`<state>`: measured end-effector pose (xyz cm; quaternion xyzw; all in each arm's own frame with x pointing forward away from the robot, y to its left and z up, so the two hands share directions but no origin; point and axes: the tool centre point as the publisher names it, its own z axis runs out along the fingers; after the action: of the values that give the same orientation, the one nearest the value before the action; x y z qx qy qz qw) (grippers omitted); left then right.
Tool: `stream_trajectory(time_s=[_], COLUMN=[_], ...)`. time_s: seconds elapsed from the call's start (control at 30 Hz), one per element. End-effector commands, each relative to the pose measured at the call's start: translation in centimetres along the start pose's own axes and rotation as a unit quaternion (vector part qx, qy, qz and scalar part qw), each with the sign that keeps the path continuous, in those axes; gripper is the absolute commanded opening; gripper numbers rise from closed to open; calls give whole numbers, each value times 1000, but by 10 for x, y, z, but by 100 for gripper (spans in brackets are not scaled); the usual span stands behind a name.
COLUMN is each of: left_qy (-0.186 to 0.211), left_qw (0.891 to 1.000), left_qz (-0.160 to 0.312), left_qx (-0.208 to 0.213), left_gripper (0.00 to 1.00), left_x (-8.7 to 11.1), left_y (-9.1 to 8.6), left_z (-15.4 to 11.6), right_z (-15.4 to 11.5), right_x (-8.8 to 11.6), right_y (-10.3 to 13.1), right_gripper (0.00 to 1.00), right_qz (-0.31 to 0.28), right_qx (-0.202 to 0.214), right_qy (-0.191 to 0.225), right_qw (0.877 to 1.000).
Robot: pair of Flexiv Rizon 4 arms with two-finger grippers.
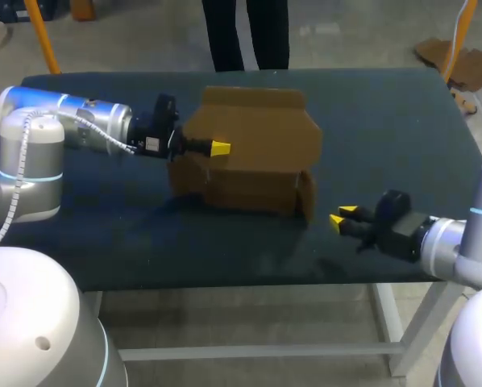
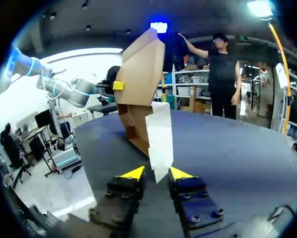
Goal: Assemble the packaging by folding the flat box into shape, placing the metal phone stand inside, and closing the box properly
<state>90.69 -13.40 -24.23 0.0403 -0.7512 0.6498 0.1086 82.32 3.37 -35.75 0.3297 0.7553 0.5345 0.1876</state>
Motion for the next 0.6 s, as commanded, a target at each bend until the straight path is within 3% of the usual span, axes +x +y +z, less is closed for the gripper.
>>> stream_trajectory(time_s=[0.03, 0.6], left_qy=[1, 1], left_qw=[1000, 1000], left_qz=[0, 0], left_qx=[0, 0], left_gripper=[0, 0], left_x=[-1, -1], left_y=[4, 4], left_z=[0, 0], right_z=[11, 41], right_x=[4, 15], right_y=[-2, 1], right_gripper=[34, 36], right_qz=[-3, -26], right_qx=[2, -2], right_qy=[5, 23], right_qw=[1000, 999])
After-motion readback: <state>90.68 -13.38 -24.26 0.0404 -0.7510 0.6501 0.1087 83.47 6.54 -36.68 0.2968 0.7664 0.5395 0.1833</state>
